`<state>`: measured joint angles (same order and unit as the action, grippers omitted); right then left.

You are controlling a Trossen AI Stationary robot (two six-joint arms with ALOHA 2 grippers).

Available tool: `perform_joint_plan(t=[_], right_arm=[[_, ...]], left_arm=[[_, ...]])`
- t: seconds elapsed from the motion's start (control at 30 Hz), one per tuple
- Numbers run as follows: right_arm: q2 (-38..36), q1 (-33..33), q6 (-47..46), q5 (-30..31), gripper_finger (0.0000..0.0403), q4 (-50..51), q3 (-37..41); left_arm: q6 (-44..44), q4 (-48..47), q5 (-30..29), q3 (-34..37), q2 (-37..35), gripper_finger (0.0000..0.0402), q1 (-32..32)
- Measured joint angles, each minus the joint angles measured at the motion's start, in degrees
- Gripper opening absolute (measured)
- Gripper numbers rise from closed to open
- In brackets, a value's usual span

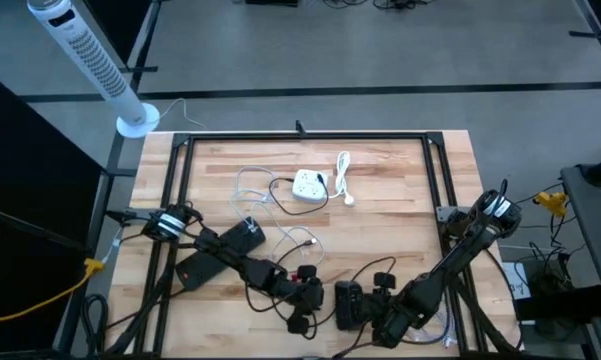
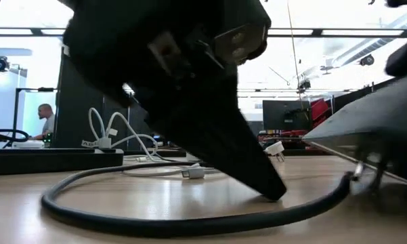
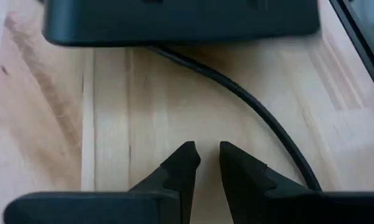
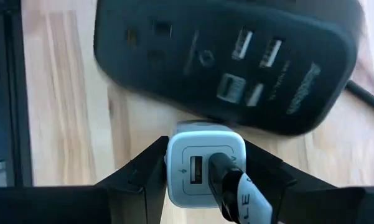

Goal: Insert USB
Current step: Insert the white charger adapter into the bottom black outlet extension

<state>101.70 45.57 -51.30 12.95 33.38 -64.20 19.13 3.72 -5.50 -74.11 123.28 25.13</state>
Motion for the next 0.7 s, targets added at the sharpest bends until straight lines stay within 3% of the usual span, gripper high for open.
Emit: perform_joint_plan(t=[0.27, 0.7], right_arm=[[0.4, -4.8, 7.1, 0.3, 0.0145, -3.0, -0.5], [0.4, -4.8, 11.4, 0.1, 0.0145, -2.6, -2.0]], left_arm=[[-2.0, 2.3, -2.0, 0.1, 0.2, 0.0064, -0.7], [-7.3, 5.3, -1.6, 1.1, -0.3, 0.0064, -0.7]])
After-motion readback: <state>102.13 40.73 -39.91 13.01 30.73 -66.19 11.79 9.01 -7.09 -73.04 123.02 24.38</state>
